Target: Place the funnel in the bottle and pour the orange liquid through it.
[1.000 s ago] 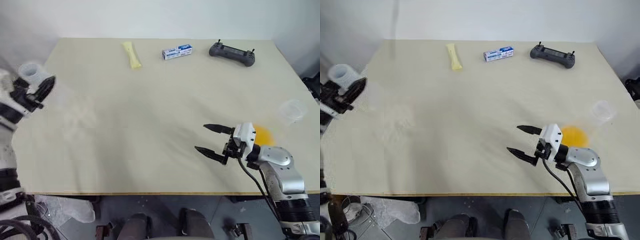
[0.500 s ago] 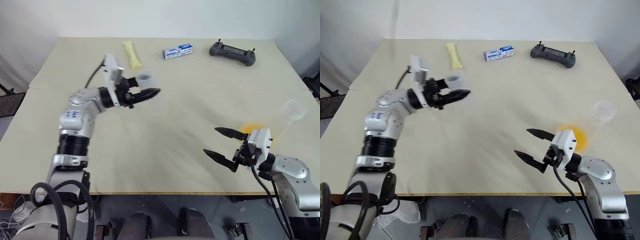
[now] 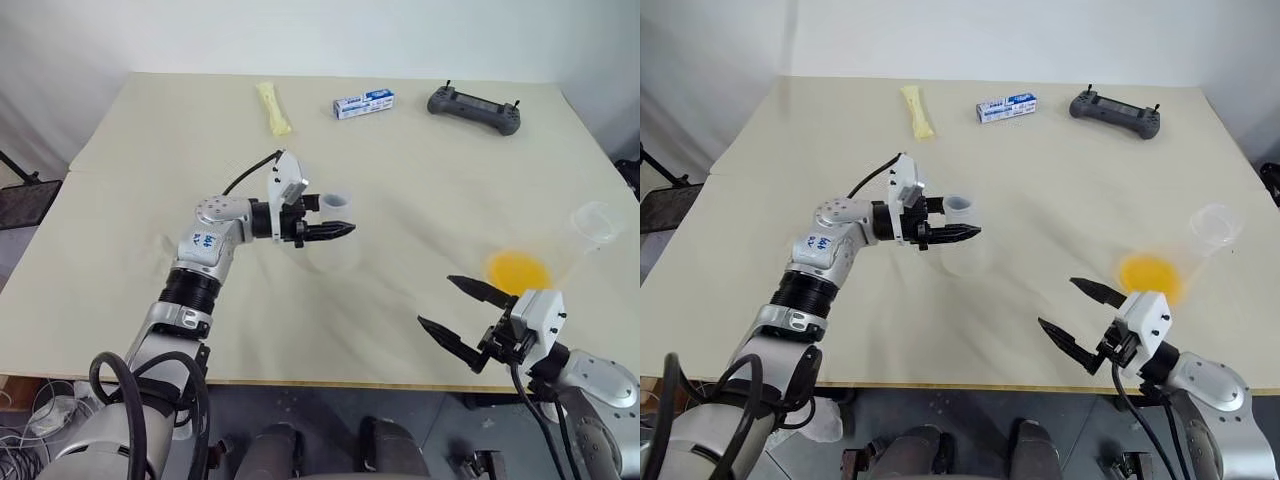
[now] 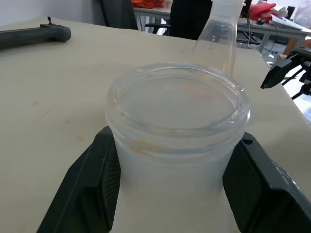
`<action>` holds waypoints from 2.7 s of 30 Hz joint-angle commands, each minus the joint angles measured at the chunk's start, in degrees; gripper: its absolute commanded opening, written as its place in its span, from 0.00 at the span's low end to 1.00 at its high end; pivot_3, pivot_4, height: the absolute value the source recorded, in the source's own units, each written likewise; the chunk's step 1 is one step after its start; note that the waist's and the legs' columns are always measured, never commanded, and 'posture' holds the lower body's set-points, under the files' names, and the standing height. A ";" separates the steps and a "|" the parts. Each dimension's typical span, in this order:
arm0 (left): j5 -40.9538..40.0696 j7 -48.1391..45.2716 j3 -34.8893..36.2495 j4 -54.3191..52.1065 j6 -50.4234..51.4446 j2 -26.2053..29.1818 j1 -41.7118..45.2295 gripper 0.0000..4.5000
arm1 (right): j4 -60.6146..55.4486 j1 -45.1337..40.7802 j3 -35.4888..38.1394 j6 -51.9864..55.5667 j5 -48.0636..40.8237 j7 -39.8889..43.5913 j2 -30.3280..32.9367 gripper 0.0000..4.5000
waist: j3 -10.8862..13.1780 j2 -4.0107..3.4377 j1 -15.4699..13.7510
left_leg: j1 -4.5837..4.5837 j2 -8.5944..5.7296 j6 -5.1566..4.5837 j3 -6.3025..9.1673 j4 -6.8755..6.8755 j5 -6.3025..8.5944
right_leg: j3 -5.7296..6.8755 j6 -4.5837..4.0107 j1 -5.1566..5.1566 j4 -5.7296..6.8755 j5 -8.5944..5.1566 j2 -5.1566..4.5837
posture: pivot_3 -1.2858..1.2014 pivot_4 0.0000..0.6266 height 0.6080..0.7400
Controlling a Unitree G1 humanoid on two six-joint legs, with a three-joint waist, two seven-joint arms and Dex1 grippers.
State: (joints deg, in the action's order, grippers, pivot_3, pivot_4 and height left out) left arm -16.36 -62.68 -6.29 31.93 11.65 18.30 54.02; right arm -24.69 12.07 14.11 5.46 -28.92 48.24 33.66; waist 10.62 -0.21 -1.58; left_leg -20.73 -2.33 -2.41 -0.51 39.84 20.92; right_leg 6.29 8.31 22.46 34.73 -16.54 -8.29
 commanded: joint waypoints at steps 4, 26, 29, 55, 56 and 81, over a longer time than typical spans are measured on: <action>1.09 -0.71 -0.12 -0.47 -0.92 -0.94 0.91 0.56 | -2.37 0.98 1.73 -1.36 -0.35 -1.05 -0.15 1.00 | 0.00 0.00 0.00 | -0.04 0.00 -0.01 0.03 0.03 0.00 | 0.01 0.00 0.00 0.00 0.00 0.00 | 0.52 0.24 1.00; 1.32 3.00 2.36 -6.60 7.07 2.52 -1.87 1.00 | -0.05 -1.48 2.47 -1.16 -0.34 0.59 1.73 1.00 | 0.00 0.00 0.03 | -0.12 -0.01 -0.02 0.12 0.12 0.00 | 0.03 0.02 0.01 0.02 0.01 0.01 | 0.52 0.24 1.00; 1.06 1.96 2.40 -6.68 7.03 3.93 -1.91 1.00 | 0.40 -2.51 2.33 -0.80 -0.42 0.65 2.06 1.00 | 0.00 0.00 0.04 | -0.12 -0.01 -0.02 0.13 0.13 0.00 | 0.03 0.02 0.01 0.03 0.01 0.01 | 0.52 0.24 1.00; -11.02 11.44 40.74 -42.52 13.03 21.85 -45.05 1.00 | 8.66 -13.06 -1.54 2.75 -2.25 10.18 5.57 1.00 | 0.01 -0.04 1.05 | -0.13 0.08 0.03 0.36 0.11 0.03 | -0.21 0.01 0.04 0.02 0.01 -0.04 | 0.52 0.24 1.00; -11.55 13.09 44.08 -44.53 12.88 20.73 -49.00 1.00 | 9.69 -14.20 -2.02 2.83 -2.18 10.85 5.66 1.00 | 0.01 -0.05 1.03 | -0.13 0.09 0.04 0.42 0.12 0.03 | -0.23 0.01 0.01 0.00 0.01 -0.05 | 0.52 0.24 1.00; -6.23 24.44 44.73 -25.64 -6.19 18.02 -53.64 1.00 | 13.91 -18.84 -3.86 3.06 -1.35 14.66 6.00 1.00 | 0.01 -0.10 0.19 | -0.14 0.00 0.06 0.47 0.11 0.07 | -0.14 -0.01 -0.01 -0.01 0.00 -0.13 | 0.52 0.24 1.00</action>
State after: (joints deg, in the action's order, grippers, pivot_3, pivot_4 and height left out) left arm -22.92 -37.85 38.90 4.94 7.46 35.08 -0.66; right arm -8.02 -7.24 8.12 8.83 -29.58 63.24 38.73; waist 10.64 -0.32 -1.39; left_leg -20.87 -2.33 -2.35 -0.06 39.96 20.99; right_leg 6.18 8.30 22.47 34.72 -16.54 -8.42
